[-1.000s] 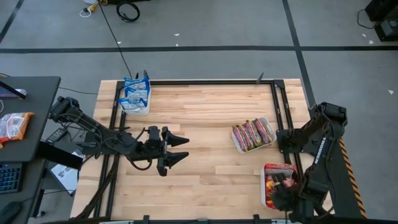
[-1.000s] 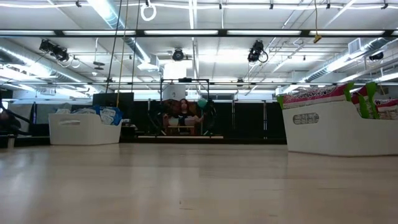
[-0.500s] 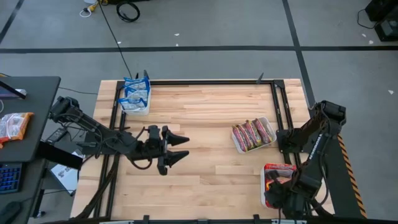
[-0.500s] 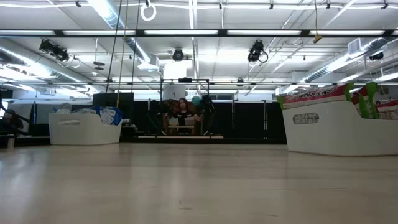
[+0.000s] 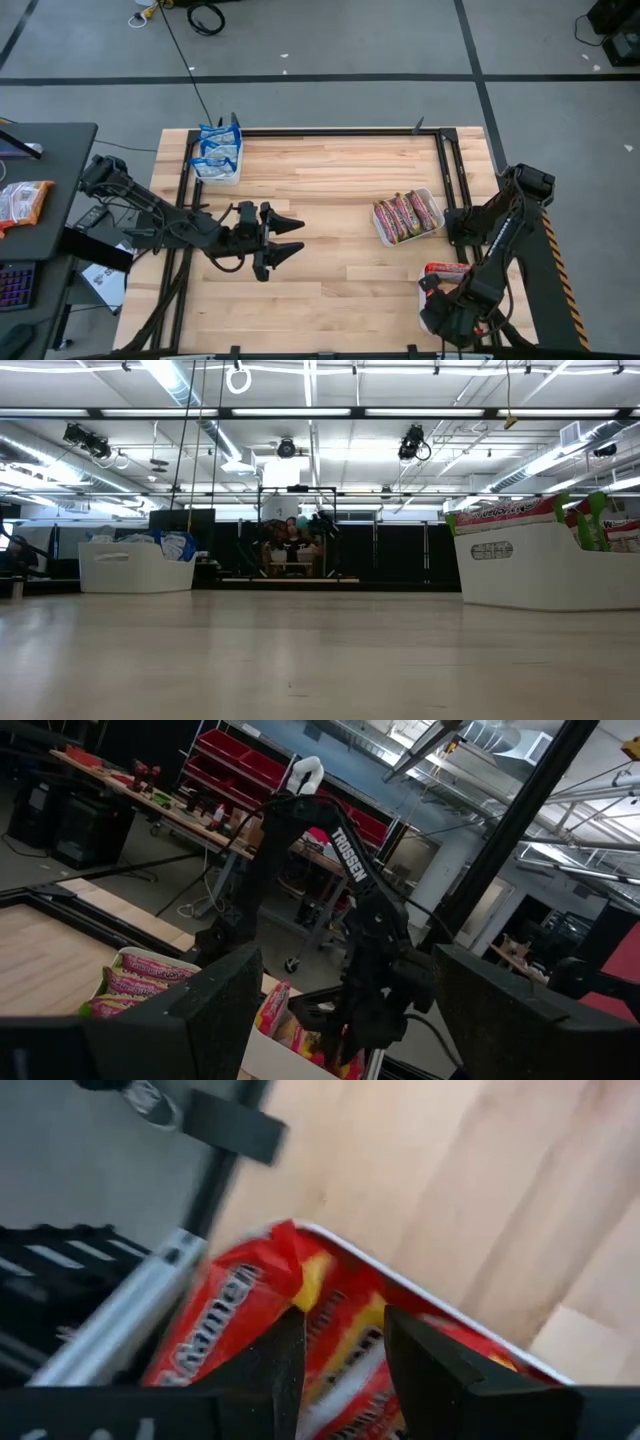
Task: Sort Maruchan noodles
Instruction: Put the orange noodle pack into the bottom white bin
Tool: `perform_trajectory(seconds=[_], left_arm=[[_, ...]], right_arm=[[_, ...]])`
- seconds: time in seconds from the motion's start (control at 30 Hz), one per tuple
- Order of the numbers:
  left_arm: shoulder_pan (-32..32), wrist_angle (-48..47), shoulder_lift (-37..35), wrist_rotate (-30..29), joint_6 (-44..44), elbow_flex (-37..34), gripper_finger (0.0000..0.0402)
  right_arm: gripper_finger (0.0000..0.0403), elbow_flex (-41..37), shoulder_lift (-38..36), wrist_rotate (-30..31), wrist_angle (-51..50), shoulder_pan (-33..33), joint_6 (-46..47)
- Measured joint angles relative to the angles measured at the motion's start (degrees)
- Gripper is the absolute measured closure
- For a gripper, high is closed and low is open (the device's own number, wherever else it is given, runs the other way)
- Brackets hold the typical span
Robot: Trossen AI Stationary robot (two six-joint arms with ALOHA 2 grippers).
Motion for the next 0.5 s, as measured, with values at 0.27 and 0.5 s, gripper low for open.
perform_trajectory(seconds=[0.27, 0.5], left_arm=[[0.04, -0.02, 0.0, 0.0, 0.49, 0.0, 0.0111], [0.02, -0.04, 0.0, 0.02, 0.52, 0.0, 0.0111]], right_arm=[[0.0261, 1.52, -0.07, 1.71, -0.23, -0.04, -5.01], [0.0261, -1.87, -0.07, 2.16, 1.0, -0.41, -11.67]])
